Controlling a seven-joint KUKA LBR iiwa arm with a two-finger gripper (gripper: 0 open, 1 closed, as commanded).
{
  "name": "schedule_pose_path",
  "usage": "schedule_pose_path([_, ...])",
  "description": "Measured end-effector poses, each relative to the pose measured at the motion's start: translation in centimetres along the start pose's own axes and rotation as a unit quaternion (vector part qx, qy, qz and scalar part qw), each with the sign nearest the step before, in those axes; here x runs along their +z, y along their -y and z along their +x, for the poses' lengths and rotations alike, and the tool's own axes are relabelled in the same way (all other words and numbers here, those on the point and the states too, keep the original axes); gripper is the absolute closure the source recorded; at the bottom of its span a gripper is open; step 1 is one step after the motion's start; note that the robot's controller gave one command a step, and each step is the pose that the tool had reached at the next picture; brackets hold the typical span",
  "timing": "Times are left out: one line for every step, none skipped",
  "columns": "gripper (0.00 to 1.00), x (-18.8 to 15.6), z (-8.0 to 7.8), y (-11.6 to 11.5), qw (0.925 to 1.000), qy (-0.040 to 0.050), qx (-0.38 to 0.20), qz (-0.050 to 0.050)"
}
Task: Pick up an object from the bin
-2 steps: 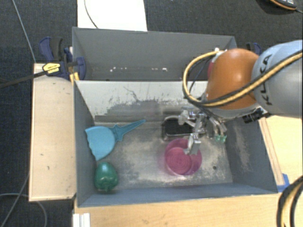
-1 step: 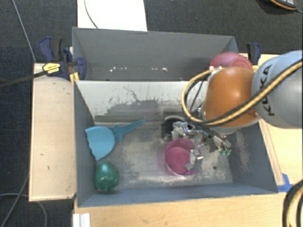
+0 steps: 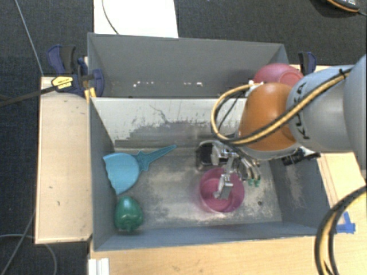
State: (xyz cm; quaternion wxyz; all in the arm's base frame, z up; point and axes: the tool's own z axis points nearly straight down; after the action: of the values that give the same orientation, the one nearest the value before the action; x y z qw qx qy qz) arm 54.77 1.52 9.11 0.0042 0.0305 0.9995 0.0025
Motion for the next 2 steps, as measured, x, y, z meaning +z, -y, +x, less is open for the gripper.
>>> schedule_pose_path([1.00,-1.40,4.44,3.58,0.9935,0.0048,-0.113,0.001])
schedule_pose_path([1.00,-1.40,4.44,3.58,0.9936,0.0047,-0.113,0.001])
